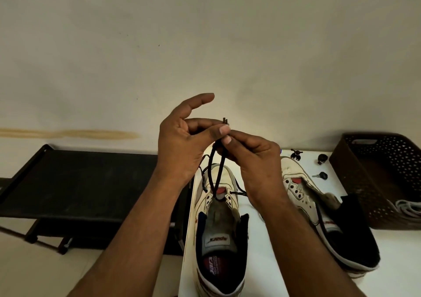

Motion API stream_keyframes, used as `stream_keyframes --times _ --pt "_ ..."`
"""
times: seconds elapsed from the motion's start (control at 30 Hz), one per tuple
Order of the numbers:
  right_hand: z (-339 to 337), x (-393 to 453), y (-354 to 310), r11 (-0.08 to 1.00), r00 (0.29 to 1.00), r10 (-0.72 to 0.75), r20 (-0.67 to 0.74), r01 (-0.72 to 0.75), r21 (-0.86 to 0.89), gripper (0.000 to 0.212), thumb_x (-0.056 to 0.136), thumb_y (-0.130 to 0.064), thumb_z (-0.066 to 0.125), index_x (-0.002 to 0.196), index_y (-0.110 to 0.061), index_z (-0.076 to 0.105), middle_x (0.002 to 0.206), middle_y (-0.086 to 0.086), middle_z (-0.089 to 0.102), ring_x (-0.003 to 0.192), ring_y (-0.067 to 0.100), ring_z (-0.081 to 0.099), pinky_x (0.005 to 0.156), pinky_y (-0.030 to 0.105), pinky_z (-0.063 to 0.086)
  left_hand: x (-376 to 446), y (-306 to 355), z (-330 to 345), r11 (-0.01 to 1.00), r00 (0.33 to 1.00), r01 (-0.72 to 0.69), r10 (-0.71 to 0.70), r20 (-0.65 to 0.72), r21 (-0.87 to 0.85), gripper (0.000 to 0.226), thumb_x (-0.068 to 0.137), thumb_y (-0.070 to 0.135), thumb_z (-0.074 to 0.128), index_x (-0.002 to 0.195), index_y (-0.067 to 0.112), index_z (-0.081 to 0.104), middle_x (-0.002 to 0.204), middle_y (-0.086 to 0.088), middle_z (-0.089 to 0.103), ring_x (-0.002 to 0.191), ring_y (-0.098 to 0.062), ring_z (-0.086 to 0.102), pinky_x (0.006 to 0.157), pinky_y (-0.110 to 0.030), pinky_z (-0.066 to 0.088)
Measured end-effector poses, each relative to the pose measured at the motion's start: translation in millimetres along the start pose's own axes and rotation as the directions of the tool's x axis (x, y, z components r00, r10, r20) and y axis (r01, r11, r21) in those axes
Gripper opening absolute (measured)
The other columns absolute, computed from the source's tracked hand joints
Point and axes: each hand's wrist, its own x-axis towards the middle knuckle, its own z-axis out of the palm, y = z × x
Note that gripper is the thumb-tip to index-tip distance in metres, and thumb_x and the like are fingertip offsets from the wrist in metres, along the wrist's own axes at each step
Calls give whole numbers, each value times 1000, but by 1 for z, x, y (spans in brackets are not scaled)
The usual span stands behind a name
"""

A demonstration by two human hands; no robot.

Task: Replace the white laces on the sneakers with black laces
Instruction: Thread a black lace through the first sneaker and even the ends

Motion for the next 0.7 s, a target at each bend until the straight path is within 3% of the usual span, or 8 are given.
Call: stream_keyframes --times 0.27,0.43,0.57,0.7 --pt "-3 -5 -3 1000 1000 -12 -8 12 -17 20 87 -8 66 105 -7 73 93 8 75 91 23 72 89 45 55 -3 1 0 1000 998 -16 15 58 8 54 74 1 77 121 22 59 79 -2 76 82 -15 73 81 -21 54" --pt "-2 -4 -2 999 1000 0 17 1 -41 20 89 -10 64 107 -11 72 97 5 75 96 20 71 92 44 54 -3 -1 2 999 999 -47 47 24 23 60 75 0 78 126 24 56 79 -6 75 84 -20 73 86 -32 56" --pt "6 -8 0 999 994 17 110 -11 -50 21 93 -13 58 110 -16 70 103 -1 74 104 12 67 98 35 50 -2 1 4 996 997 -66 64 -39 -53 56 76 -2 76 123 21 58 74 -5 74 82 -19 73 75 -27 56" --pt "9 -8 -4 995 995 -18 100 28 -97 22 94 -14 57 112 -12 70 96 -1 75 100 7 68 94 20 49 0 6 3 988 991 -101 89 -101 -119 53 75 -5 76 120 19 61 74 -6 74 81 -18 73 72 -21 54"
